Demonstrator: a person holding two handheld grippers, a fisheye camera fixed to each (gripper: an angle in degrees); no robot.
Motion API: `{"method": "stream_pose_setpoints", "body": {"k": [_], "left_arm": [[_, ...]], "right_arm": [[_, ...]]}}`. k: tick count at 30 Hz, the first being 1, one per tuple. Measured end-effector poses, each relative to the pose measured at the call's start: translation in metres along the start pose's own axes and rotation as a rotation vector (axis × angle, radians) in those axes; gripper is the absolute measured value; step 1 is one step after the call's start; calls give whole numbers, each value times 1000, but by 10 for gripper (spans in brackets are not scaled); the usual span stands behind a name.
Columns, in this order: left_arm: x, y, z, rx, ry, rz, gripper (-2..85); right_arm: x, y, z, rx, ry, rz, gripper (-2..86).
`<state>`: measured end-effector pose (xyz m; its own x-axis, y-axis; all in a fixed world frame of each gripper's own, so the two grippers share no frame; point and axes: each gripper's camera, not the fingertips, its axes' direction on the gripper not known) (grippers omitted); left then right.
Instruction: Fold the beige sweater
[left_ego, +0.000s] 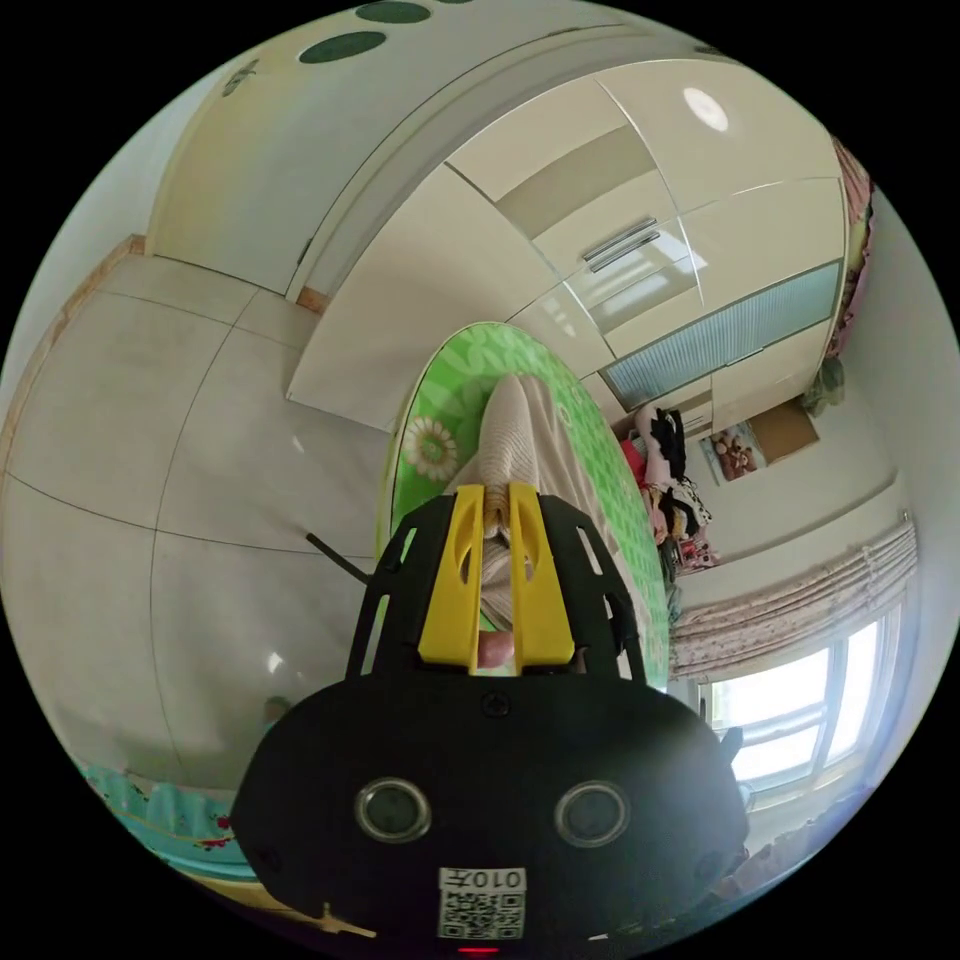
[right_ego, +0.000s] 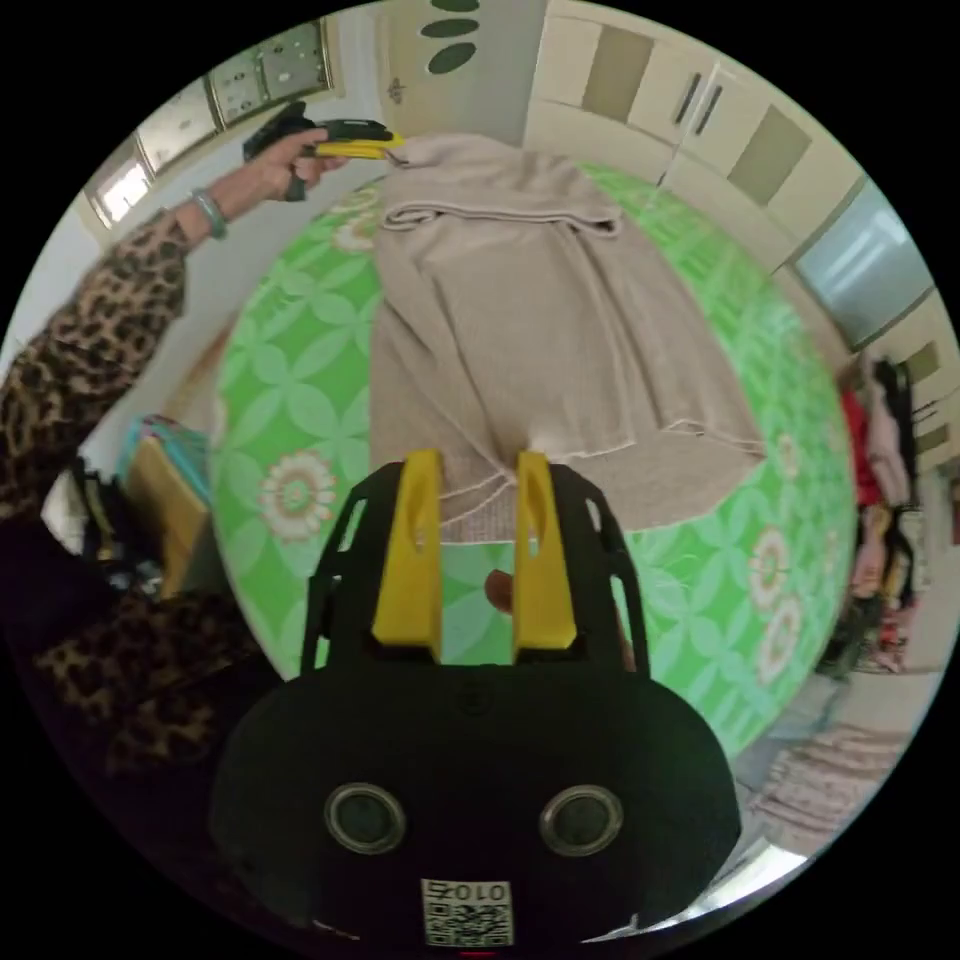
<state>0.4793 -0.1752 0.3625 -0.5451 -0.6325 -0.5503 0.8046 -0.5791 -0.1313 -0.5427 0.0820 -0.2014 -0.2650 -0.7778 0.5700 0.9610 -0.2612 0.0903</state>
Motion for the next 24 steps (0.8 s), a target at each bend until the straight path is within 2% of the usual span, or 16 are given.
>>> {"method": "stream_pose_setpoints", "body": {"k": [2,7,10,14,17,20,24], "left_arm": [[6,7,-5,-31,-21,16,59],[15,34,-28,-84,-39,69,57],[11,65,-28,-195,-44,108,51],[-2,125,1,-371,110,155,35],[1,162,17,-444,257,220,17],[5,195,17,-467,308,278,7],[18,233,-3,-379,230,312,10]], "right_arm": [[-11,4,-5,-16,83,-35,40],[-3,50,-34,-75,89,18,18],[-1,96,-49,-134,106,56,16],[-7,150,-50,-224,163,124,16],[-11,187,-43,-310,293,198,17],[-7,222,-33,-400,437,272,21],[19,283,-42,-382,538,521,25]]}}
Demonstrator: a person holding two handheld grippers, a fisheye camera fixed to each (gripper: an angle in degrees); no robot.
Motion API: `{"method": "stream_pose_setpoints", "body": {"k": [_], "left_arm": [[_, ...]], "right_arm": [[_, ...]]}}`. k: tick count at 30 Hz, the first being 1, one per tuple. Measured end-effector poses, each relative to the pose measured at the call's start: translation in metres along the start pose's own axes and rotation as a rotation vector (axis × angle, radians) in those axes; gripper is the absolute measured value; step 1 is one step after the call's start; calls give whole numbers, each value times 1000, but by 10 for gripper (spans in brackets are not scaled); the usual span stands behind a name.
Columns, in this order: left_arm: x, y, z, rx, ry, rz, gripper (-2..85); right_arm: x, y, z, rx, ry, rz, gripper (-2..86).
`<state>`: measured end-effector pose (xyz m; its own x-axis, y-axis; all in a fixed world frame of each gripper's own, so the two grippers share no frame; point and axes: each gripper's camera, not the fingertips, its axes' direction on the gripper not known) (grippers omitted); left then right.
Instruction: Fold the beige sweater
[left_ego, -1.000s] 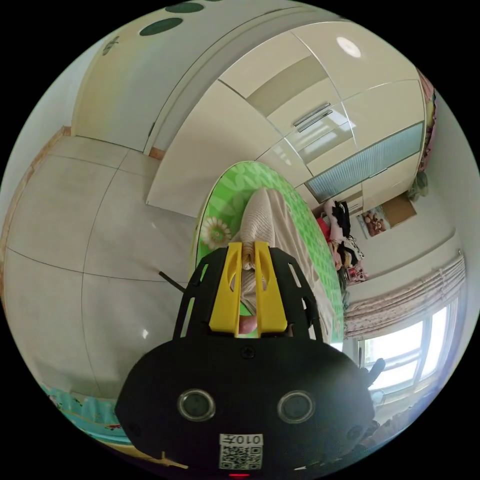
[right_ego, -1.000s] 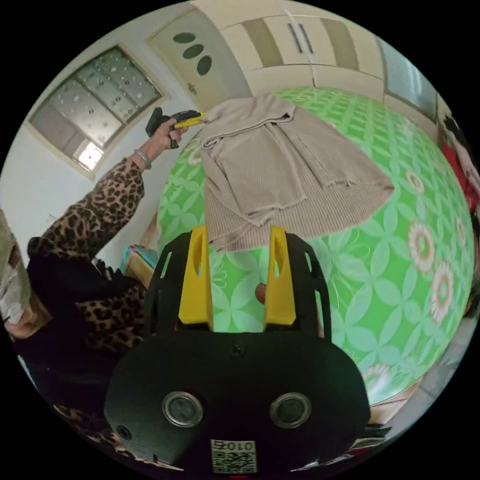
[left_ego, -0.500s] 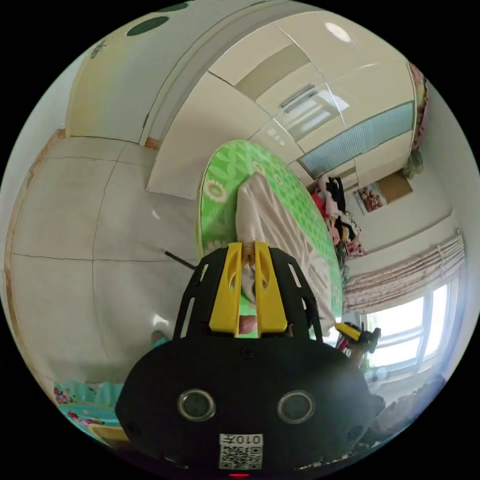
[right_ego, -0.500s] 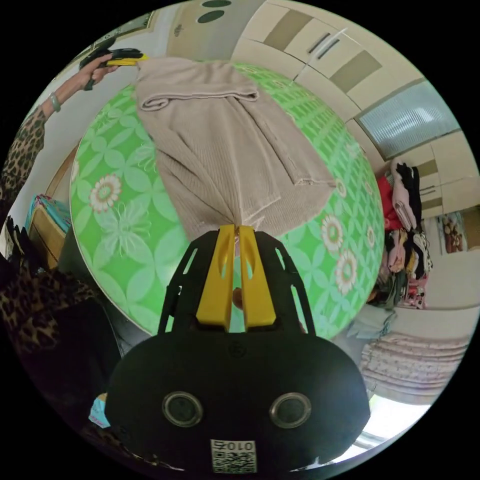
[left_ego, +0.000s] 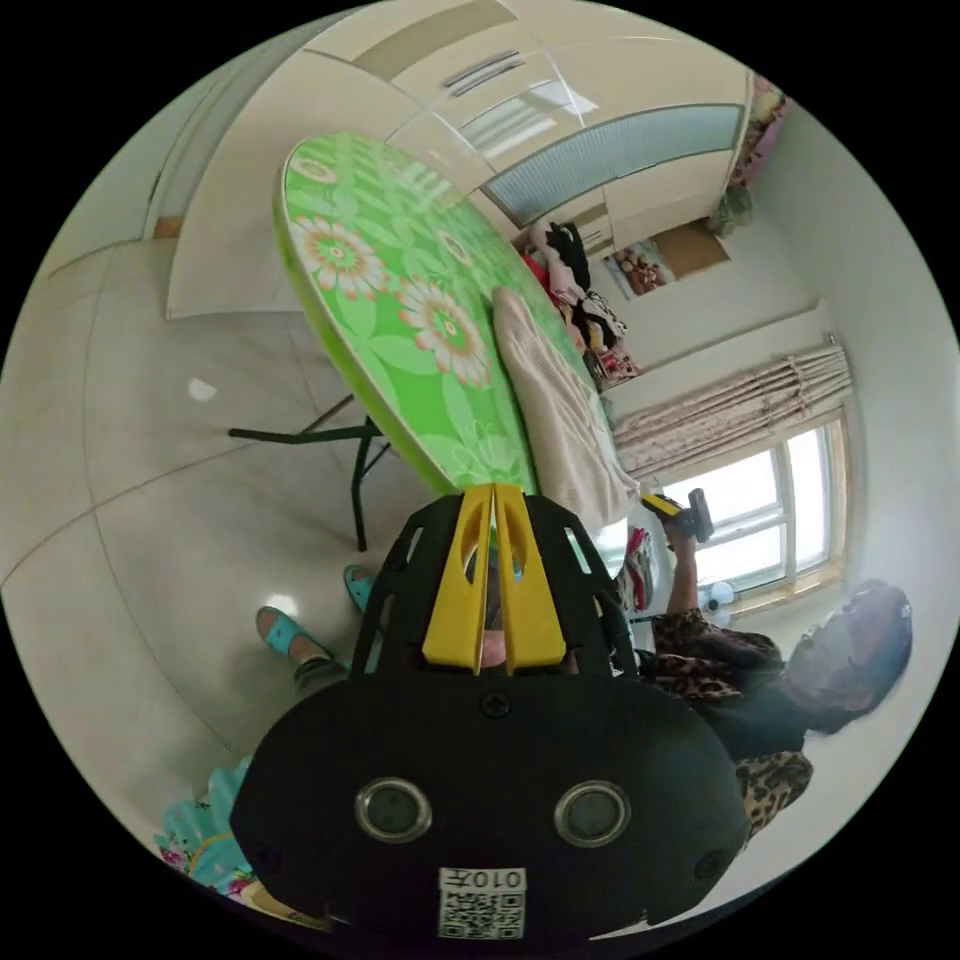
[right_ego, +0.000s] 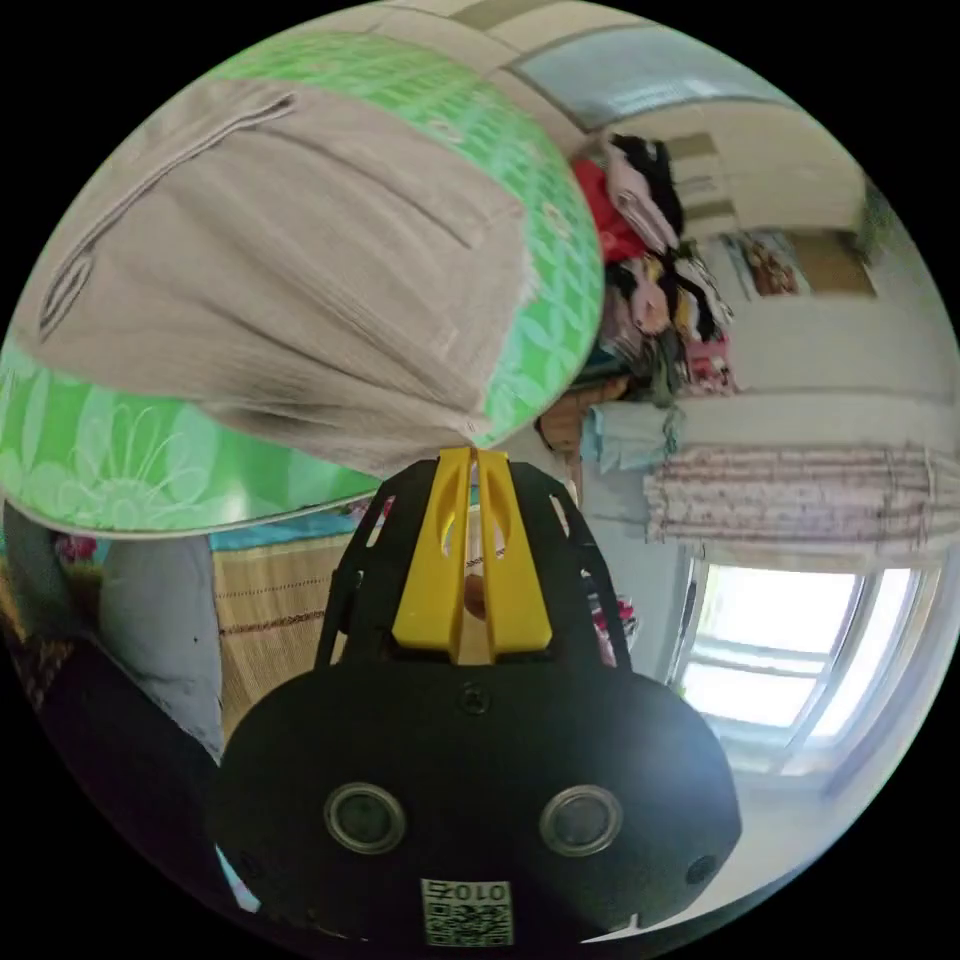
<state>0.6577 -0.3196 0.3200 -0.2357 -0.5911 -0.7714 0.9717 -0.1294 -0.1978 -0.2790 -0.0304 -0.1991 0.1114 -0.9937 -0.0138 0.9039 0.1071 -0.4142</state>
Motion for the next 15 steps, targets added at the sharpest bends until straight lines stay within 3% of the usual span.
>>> {"method": "stream_pose_setpoints", "body": {"k": [2,5,7,9,11,15], "left_arm": [[44,18,11,17,-18,79,25],[132,34,53,-28,-29,298,58],[191,43,93,-67,-85,446,78],[252,57,142,-116,-203,627,93],[316,85,209,-104,-432,862,111],[361,105,288,-137,-531,994,126]], "right_arm": [[31,26,6,61,-38,166,31],[78,81,16,237,-355,339,47],[101,123,41,419,-838,361,60],[103,143,68,503,-1115,295,74],[92,158,88,524,-1153,256,85],[63,181,123,497,-1115,159,90]]}}
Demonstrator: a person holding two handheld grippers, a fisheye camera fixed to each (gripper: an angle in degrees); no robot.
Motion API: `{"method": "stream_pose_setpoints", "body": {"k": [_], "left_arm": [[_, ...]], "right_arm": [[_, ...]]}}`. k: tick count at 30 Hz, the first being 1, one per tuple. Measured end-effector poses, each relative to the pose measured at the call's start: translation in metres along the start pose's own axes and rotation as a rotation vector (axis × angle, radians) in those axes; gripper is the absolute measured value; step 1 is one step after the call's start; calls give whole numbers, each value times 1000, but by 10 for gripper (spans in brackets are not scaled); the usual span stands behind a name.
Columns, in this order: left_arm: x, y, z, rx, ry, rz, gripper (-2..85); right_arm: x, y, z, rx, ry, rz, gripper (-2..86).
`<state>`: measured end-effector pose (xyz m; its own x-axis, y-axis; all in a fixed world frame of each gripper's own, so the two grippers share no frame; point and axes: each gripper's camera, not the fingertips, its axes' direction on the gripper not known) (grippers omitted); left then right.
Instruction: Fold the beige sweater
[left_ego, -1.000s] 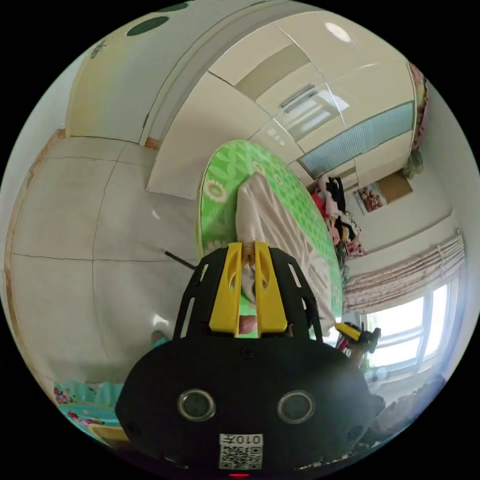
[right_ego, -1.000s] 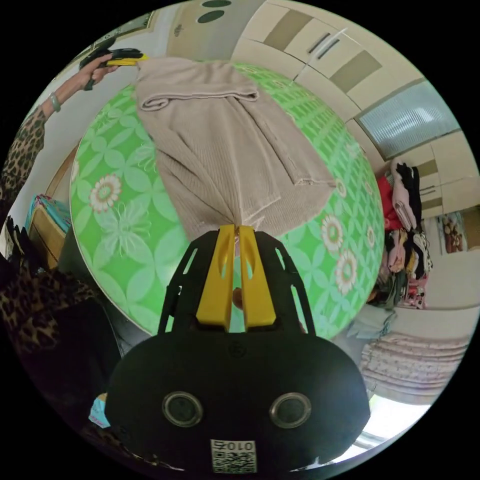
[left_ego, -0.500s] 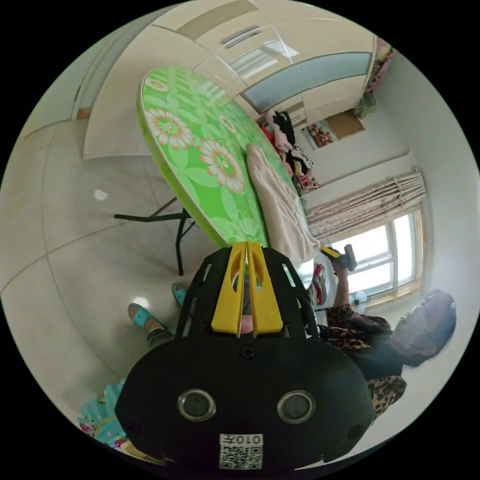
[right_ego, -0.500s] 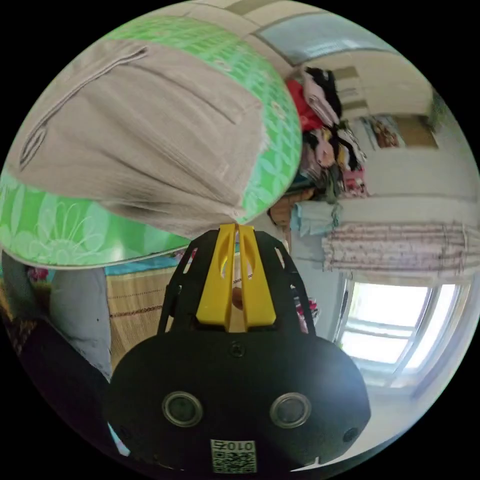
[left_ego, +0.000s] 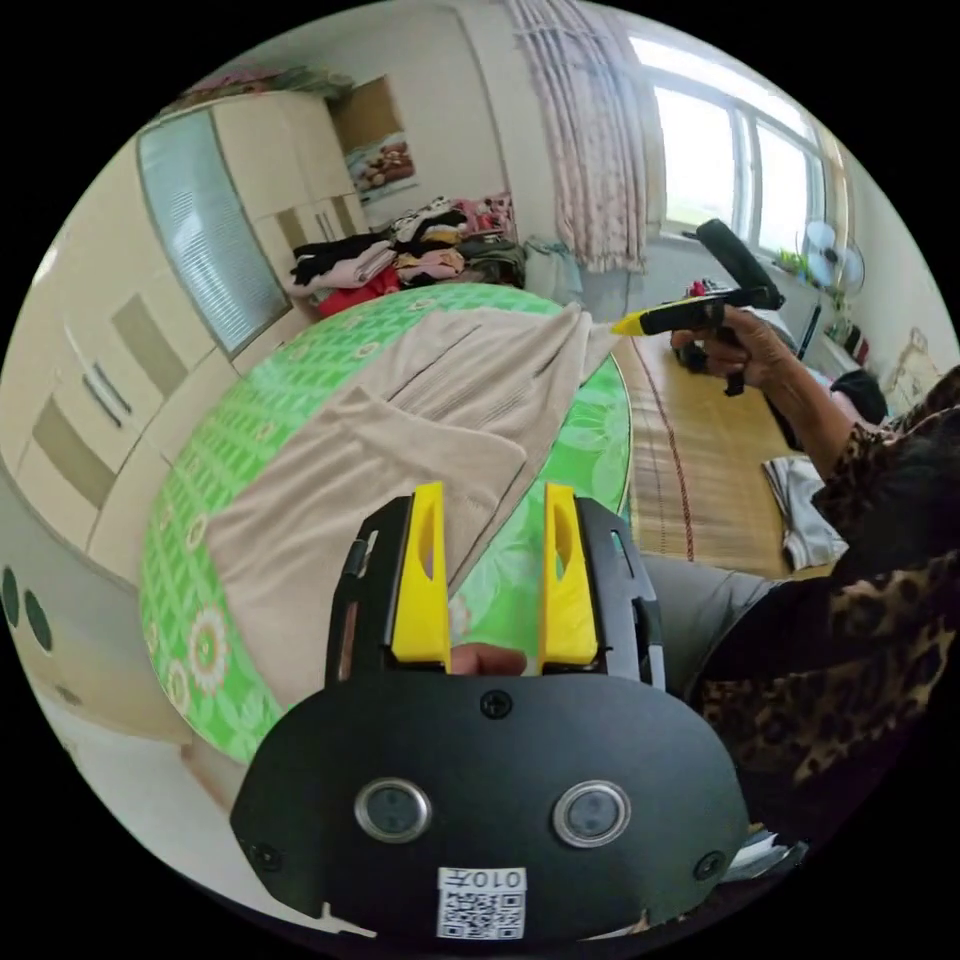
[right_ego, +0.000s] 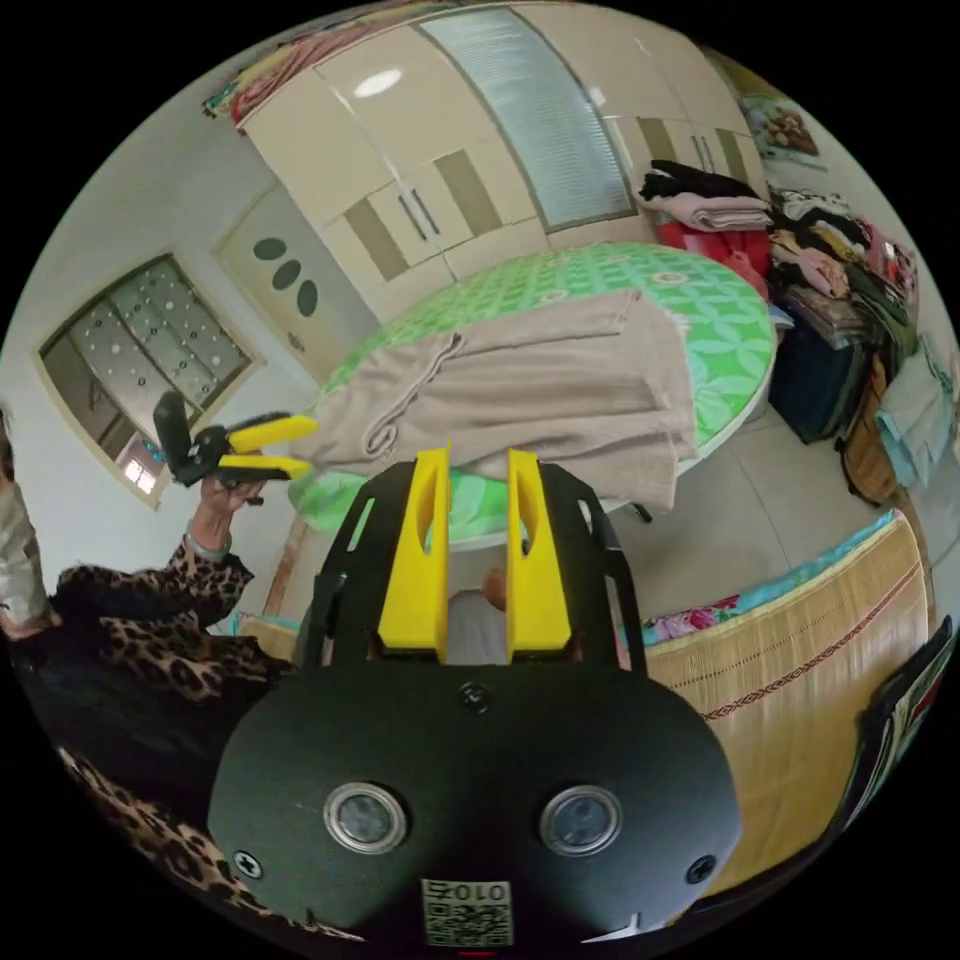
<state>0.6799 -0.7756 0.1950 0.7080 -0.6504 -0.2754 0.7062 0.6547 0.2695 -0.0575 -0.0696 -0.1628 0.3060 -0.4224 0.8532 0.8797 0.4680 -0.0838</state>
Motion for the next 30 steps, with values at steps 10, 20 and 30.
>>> {"method": "stream_pose_setpoints", "body": {"k": [10,20,30], "left_arm": [[56,-35,58,-116,-52,27,120],[83,-31,65,-164,-114,109,102],[11,15,-23,68,-255,-113,76]], "right_arm": [[82,48,18,19,-140,19,69],[129,67,24,46,-182,79,45],[138,41,50,2,-128,95,39]]}}
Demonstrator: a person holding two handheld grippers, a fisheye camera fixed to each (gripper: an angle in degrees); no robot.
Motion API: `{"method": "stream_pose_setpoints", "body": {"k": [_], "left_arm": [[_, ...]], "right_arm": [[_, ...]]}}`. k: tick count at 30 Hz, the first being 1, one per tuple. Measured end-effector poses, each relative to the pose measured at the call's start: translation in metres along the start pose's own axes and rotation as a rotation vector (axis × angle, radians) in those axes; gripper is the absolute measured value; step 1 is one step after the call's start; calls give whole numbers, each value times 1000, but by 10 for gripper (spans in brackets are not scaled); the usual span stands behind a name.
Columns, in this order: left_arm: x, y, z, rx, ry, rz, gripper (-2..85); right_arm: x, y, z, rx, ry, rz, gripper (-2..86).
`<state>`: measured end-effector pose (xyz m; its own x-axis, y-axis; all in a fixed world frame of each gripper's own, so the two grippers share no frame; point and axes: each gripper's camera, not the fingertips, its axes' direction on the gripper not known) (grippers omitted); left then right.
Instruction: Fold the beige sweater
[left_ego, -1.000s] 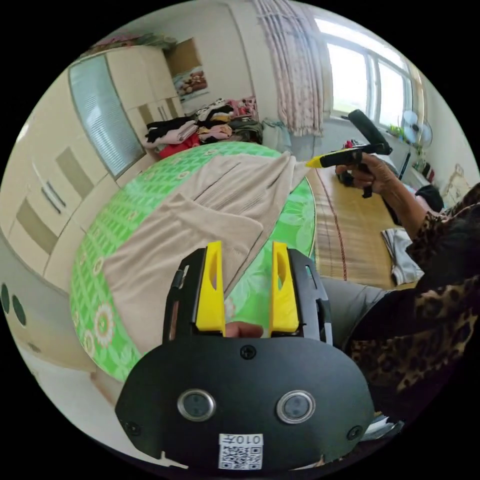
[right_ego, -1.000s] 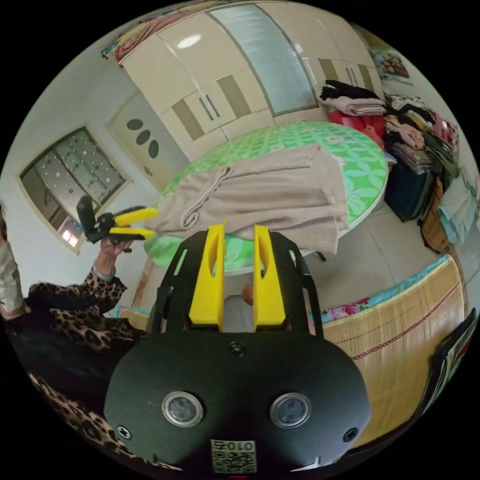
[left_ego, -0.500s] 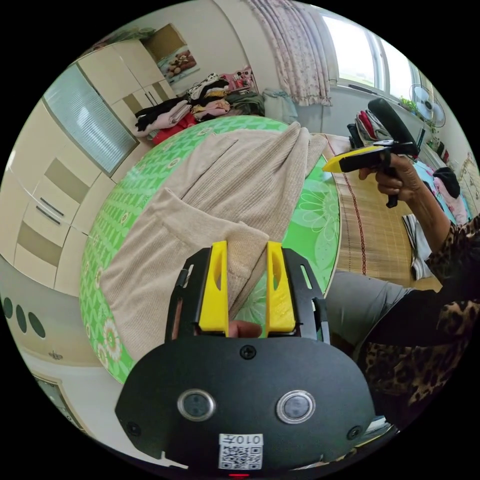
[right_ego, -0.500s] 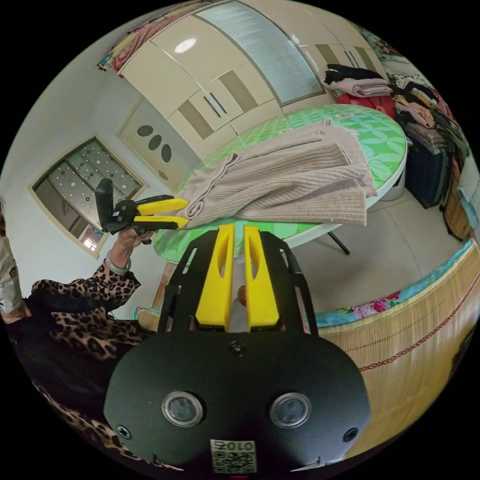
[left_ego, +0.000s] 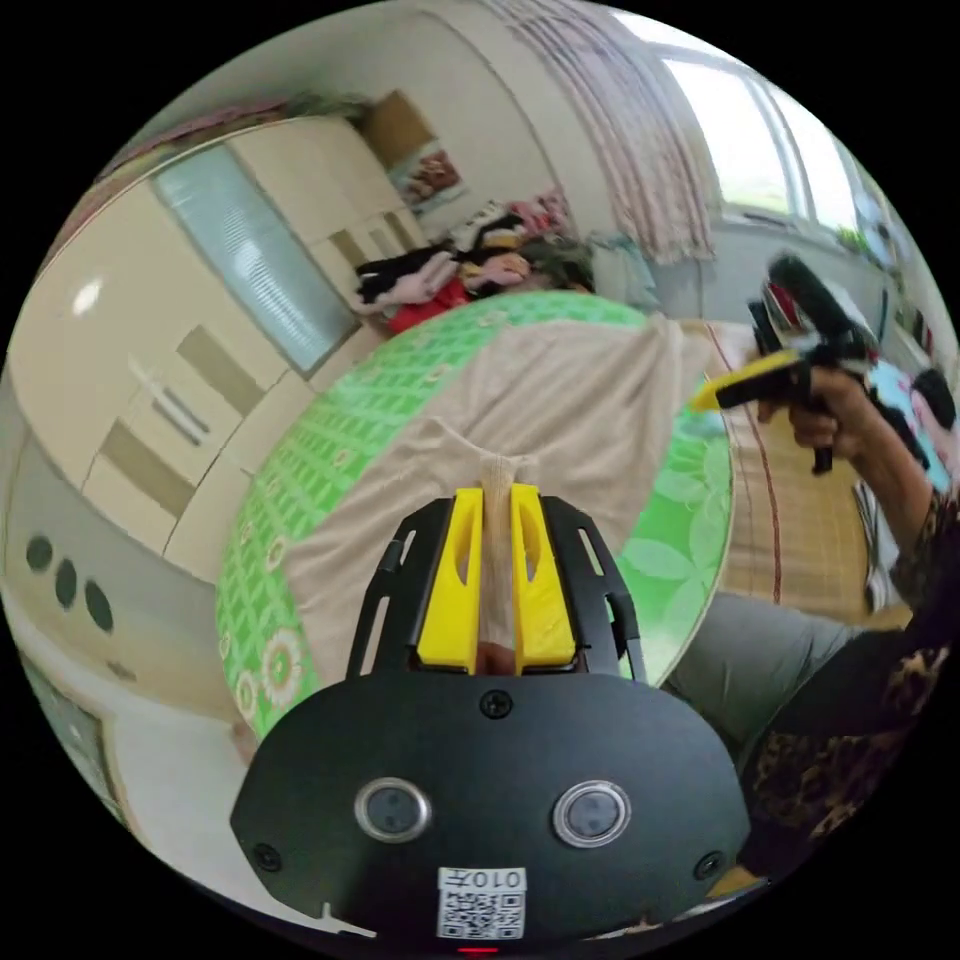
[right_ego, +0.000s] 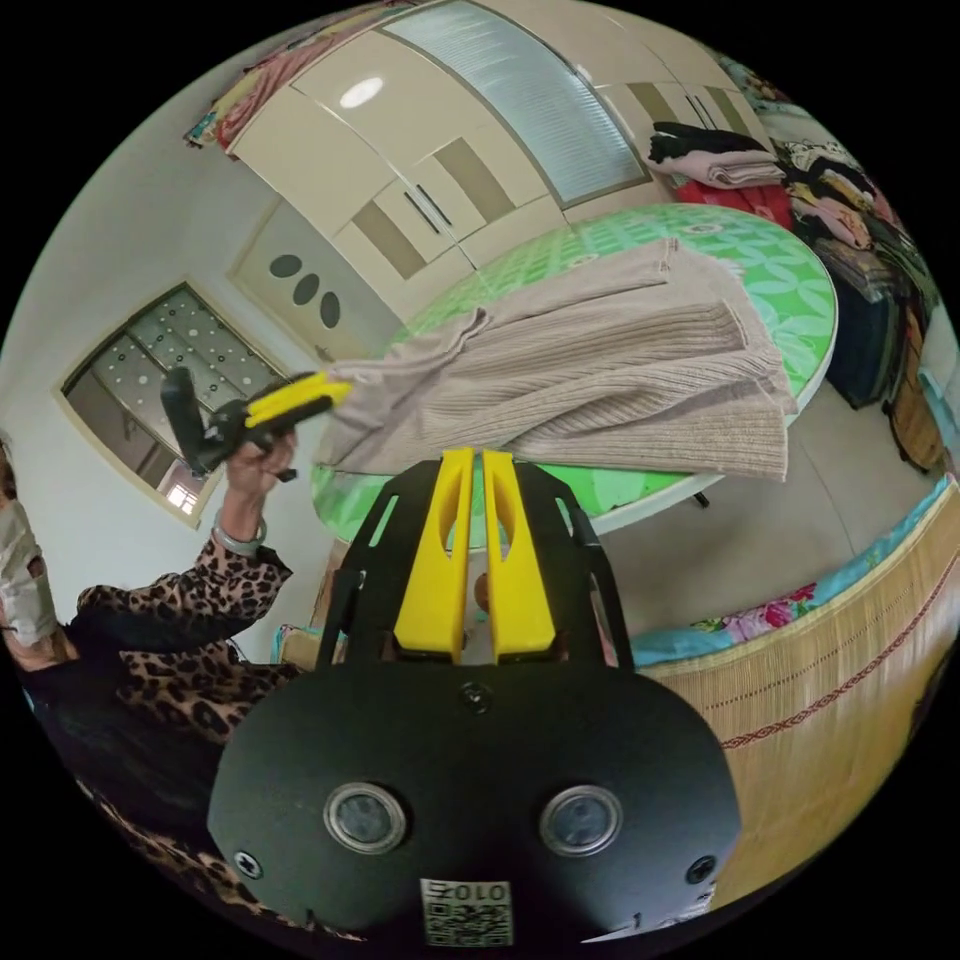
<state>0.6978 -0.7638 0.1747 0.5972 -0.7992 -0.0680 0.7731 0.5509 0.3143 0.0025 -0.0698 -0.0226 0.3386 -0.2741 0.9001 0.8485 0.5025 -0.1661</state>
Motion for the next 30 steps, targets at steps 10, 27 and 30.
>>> {"method": "stream_pose_setpoints", "body": {"k": [10,27,30], "left_arm": [[-324,321,-130,163,-111,-1030,61],[-450,615,-97,633,567,-1775,19],[-451,656,-108,749,524,-1902,7]], "right_arm": [[8,-36,38,-80,51,36,26],[13,-84,42,-8,-143,21,42],[10,-95,52,-28,-158,13,51]]}}
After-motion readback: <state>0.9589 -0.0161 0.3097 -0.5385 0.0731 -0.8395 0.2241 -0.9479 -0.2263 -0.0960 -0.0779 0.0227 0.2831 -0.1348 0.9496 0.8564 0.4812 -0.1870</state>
